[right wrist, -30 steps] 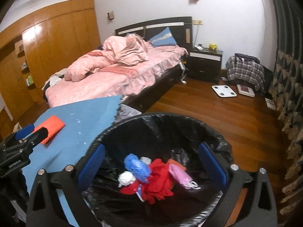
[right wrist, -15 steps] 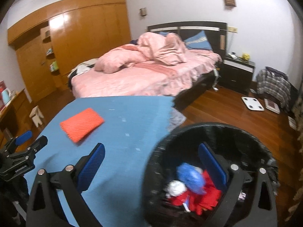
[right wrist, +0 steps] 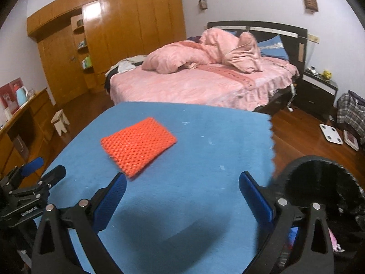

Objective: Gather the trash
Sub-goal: 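Move the right gripper to the orange mesh sheet and grasp its edge, then lift the orange mesh sheet with the right gripper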

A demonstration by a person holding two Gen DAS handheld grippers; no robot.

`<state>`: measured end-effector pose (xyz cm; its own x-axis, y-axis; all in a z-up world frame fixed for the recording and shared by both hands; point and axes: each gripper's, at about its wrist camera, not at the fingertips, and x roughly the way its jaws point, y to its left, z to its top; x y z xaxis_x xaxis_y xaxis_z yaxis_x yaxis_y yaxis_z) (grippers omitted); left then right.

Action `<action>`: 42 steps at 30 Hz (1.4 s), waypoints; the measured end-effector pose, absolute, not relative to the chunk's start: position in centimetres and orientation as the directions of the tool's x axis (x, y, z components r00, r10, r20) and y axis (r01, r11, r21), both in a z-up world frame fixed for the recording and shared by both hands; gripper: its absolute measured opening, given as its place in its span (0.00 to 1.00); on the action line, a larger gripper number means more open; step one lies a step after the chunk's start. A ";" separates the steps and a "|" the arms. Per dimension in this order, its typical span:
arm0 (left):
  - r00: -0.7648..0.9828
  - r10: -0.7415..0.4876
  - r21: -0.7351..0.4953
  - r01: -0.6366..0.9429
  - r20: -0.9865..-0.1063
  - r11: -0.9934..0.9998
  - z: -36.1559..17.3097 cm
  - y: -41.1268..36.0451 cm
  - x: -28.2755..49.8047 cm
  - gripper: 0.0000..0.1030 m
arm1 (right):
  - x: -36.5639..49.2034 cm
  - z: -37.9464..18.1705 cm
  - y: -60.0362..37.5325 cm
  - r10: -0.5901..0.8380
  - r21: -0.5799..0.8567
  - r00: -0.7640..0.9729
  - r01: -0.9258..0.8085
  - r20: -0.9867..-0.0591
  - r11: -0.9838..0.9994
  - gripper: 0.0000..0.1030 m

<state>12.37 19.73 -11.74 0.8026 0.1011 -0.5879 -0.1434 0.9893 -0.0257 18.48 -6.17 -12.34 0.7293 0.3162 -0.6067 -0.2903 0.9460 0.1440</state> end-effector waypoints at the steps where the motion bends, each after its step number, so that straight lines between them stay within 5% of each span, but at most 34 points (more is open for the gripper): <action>1: 0.801 0.106 -0.027 -0.150 -0.589 0.988 -11.9 20.2 12.5 0.88 | 19.0 -12.9 -5.3 0.325 0.149 0.716 -0.300 -0.618 0.942 0.94; 21: 0.779 0.136 -0.043 -0.204 -0.612 0.978 -14.9 24.5 15.8 0.88 | 23.3 -17.5 2.5 0.386 0.149 0.626 -0.398 -0.678 0.905 0.90; 27: 0.772 0.138 -0.050 -0.214 -0.621 0.975 -15.7 25.2 16.1 0.88 | 24.1 -18.6 3.7 0.416 0.165 0.581 -0.435 -0.700 0.885 0.72; 29: 0.770 0.139 -0.050 -0.216 -0.623 0.975 -15.9 25.3 16.2 0.88 | 24.2 -18.8 3.9 0.449 0.194 0.552 -0.459 -0.702 0.867 0.55; 34: 0.767 0.137 -0.050 -0.215 -0.627 0.975 -16.1 25.1 16.4 0.88 | 24.0 -18.8 3.7 0.483 0.207 0.530 -0.497 -0.697 0.843 0.32; 42: 0.773 0.119 -0.057 -0.196 -0.623 0.979 -15.9 23.9 16.4 0.88 | 23.4 -17.8 1.7 0.454 0.168 0.554 -0.489 -0.697 0.856 0.28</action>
<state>16.38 23.89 -15.86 0.7734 0.1185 -0.6227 -0.1959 0.9790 -0.0570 23.44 1.75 -17.76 0.5545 0.4541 -0.6974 -0.4892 0.8558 0.1683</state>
